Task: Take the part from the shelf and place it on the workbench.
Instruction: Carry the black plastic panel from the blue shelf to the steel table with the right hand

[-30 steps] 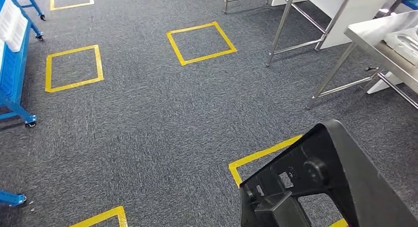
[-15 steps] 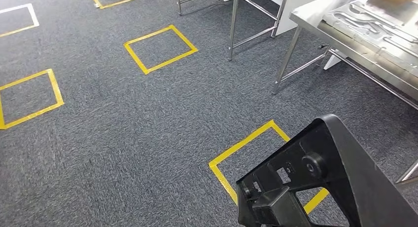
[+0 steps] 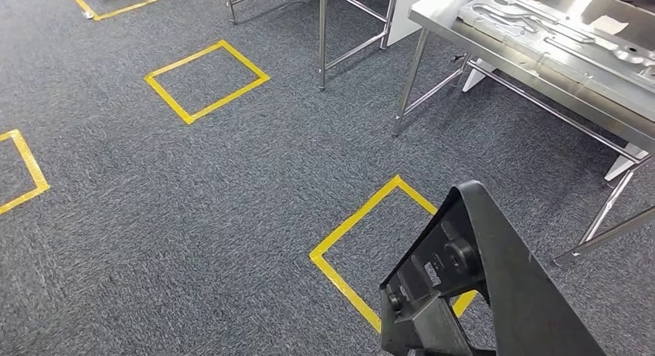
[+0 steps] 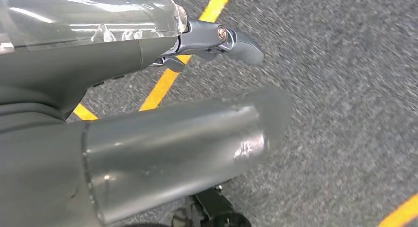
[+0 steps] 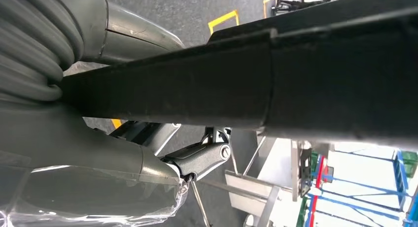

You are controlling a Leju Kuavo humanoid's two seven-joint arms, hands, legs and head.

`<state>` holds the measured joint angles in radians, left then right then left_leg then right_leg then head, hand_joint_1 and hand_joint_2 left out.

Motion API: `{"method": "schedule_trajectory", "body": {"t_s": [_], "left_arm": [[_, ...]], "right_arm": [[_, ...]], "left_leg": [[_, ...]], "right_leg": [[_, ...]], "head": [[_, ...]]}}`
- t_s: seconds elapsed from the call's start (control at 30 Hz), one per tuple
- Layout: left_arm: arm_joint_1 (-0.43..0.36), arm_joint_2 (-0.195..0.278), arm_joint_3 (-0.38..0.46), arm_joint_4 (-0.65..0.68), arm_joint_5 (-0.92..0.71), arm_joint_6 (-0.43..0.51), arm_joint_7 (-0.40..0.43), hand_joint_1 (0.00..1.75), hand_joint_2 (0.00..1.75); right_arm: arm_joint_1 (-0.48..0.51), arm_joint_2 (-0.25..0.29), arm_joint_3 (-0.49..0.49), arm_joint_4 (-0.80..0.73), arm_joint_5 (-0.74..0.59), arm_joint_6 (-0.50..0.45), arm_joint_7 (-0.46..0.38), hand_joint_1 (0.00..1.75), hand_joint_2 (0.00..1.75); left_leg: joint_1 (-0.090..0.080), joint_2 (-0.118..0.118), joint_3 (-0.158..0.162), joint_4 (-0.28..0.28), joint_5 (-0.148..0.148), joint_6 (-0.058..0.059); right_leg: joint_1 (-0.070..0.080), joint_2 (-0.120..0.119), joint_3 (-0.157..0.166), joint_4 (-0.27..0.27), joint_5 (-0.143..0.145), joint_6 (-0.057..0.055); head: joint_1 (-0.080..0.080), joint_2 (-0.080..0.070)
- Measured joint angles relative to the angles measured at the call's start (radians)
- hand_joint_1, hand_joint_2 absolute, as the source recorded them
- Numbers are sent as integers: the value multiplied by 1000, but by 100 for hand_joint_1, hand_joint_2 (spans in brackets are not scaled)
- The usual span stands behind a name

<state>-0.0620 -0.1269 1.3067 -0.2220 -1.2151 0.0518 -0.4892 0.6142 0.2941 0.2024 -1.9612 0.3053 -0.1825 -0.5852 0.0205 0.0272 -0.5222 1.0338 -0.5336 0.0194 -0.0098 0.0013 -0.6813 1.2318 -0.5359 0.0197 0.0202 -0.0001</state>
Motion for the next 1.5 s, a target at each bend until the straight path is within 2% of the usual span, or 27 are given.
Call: {"method": "schedule_trajectory", "body": {"t_s": [0.07,0.1,0.17,0.27,0.33,0.4,0.43,0.47,0.53,0.57,0.63,0.73,0.8,0.83,0.9,0.97,1.0,1.03,1.1,1.13,1.17,1.23,1.3,1.37,1.43,1.47,1.5], "left_arm": [[-1,0,0,0,-3,-4,-3,0,0],[-2,0,0,0,-4,-5,-4,0,0],[-3,-1,0,0,-8,-8,-5,0,0],[-9,2,0,0,-12,-9,-7,0,0],[-11,5,0,0,-13,-11,-8,0,0],[-7,7,-1,0,-15,-11,-8,0,0],[-3,9,-1,0,-16,-12,-8,0,0],[-1,10,-1,0,-18,-13,-8,0,0],[1,14,-1,0,-21,-15,-8,0,0],[1,16,-1,0,-22,-17,-8,0,0],[-2,17,-2,0,-26,-20,-7,0,0],[-8,17,-4,0,-34,-22,-5,0,0],[-8,17,-5,0,-35,-23,-5,0,0],[-8,17,-5,0,-35,-23,-6,0,0],[-9,17,-5,0,-35,-25,-8,0,0],[-9,17,-6,0,-34,-30,-13,0,0],[-9,17,-6,0,-34,-32,-15,0,0],[-9,16,-7,0,-34,-34,-16,0,0],[-8,13,-8,0,-34,-36,-17,0,0],[-9,12,-8,0,-34,-37,-17,0,0],[-10,11,-8,0,-34,-38,-18,0,0],[-16,10,-9,0,-34,-38,-18,0,0],[-23,10,-9,0,-34,-39,-19,0,0],[-26,9,-10,0,-34,-40,-19,0,0],[-23,8,-10,0,-34,-40,-18,0,0],[-21,8,-10,0,-34,-40,-18,0,0],[-20,9,-10,0,-34,-40,-17,0,0]], "right_arm": [[-2,-3,10,-3,17,-30,-1,175,175],[-3,-5,16,-5,25,-43,-1,175,175],[-5,-9,26,-11,36,-61,-1,175,175],[-5,-12,36,-20,40,-68,-1,175,175],[-7,-14,42,-22,40,-71,-1,175,175],[-10,-16,47,-22,47,-88,1,175,175],[-11,-19,51,-22,54,-105,4,175,175],[-12,-23,56,-24,64,-125,9,175,175],[-18,-33,70,-29,85,-172,25,175,175],[-24,-39,78,-32,93,-194,34,175,175],[-40,-54,95,-42,107,-235,50,175,175],[-66,-80,122,-56,129,-284,72,175,175],[-85,-98,138,-62,136,-306,84,175,175],[-94,-107,147,-63,135,-313,92,175,175],[-107,-125,163,-63,123,-323,105,175,175],[-115,-142,179,-63,112,-335,115,175,175],[-119,-149,185,-63,110,-339,117,175,175],[-122,-155,191,-63,109,-342,118,175,175],[-127,-164,199,-63,109,-346,120,175,175],[-129,-168,203,-63,109,-347,121,175,175],[-131,-171,206,-64,108,-348,122,175,175],[-135,-175,213,-67,108,-349,124,175,175],[-139,-178,218,-70,108,-349,124,175,175],[-145,-179,222,-71,108,-349,125,175,175],[-148,-181,224,-71,108,-349,127,175,175],[-148,-183,225,-71,108,-349,128,175,175],[-149,-184,226,-71,107,-349,129,175,175]], "left_leg": [[-1,6,12,-2,-9,-4],[0,9,16,-4,-13,-8],[2,16,25,-12,-20,-21],[2,9,44,4,-34,-32],[1,-11,-12,113,-68,-33],[1,-19,-114,248,-93,-38],[1,-20,-154,279,-79,-41],[1,-20,-176,273,-43,-43],[1,-20,-171,170,67,-45],[-1,-22,-160,121,104,-44],[-7,-24,-137,66,104,-32],[-7,-25,-110,32,73,-7],[-2,-25,-73,2,66,3],[-2,-23,-51,-14,62,5],[-2,-21,-7,-39,49,6],[-2,-16,40,-53,26,4],[-3,-11,62,-56,12,3],[-4,-5,83,-58,-3,2],[-8,10,118,-58,-33,-3],[-10,19,130,-60,-47,-8],[-11,27,143,-58,-56,-14],[-10,39,161,-52,-65,-27],[-8,20,151,-5,-80,-34],[-5,-9,87,108,-133,-37],[-3,-17,9,211,-183,-43],[-3,-19,-15,222,-179,-46],[-2,-21,-24,198,-148,-46]], "right_leg": [[9,-14,67,-131,50,-19],[15,-21,88,-172,52,-28],[25,-27,102,-199,33,-42],[16,-16,147,-235,31,-55],[12,-14,185,-253,22,-59],[11,-6,214,-255,-2,-61],[11,0,230,-255,-16,-59],[9,6,248,-255,-31,-57],[5,14,290,-255,-65,-48],[5,17,307,-255,-82,-41],[7,21,324,-259,-103,-27],[7,20,307,-226,-73,-9],[6,14,235,-109,-34,-1],[5,10,186,-45,-35,1],[5,8,97,34,-95,5],[6,6,44,24,-148,4],[7,2,33,-12,-135,0],[10,-7,30,-62,-91,-8],[23,-43,31,-157,46,-31],[29,-53,33,-180,90,-40],[33,-55,34,-191,113,-45],[31,-30,47,-197,105,-49],[26,-9,63,-208,101,-57],[24,10,71,-211,96,-64],[23,36,74,-210,89,-66],[23,50,78,-208,85,-65],[22,64,83,-206,80,-62]], "head": [[0,0],[0,0],[2,0],[-1,0],[-5,0],[-7,0],[-8,0],[-9,0],[-11,0],[-12,0],[-16,0],[-18,0],[-15,0],[-14,0],[-13,0],[-13,0],[-12,0],[-12,0],[-12,0],[-12,0],[-12,0],[-11,0],[-14,0],[-18,0],[-20,0],[-20,0],[-20,0]]}}
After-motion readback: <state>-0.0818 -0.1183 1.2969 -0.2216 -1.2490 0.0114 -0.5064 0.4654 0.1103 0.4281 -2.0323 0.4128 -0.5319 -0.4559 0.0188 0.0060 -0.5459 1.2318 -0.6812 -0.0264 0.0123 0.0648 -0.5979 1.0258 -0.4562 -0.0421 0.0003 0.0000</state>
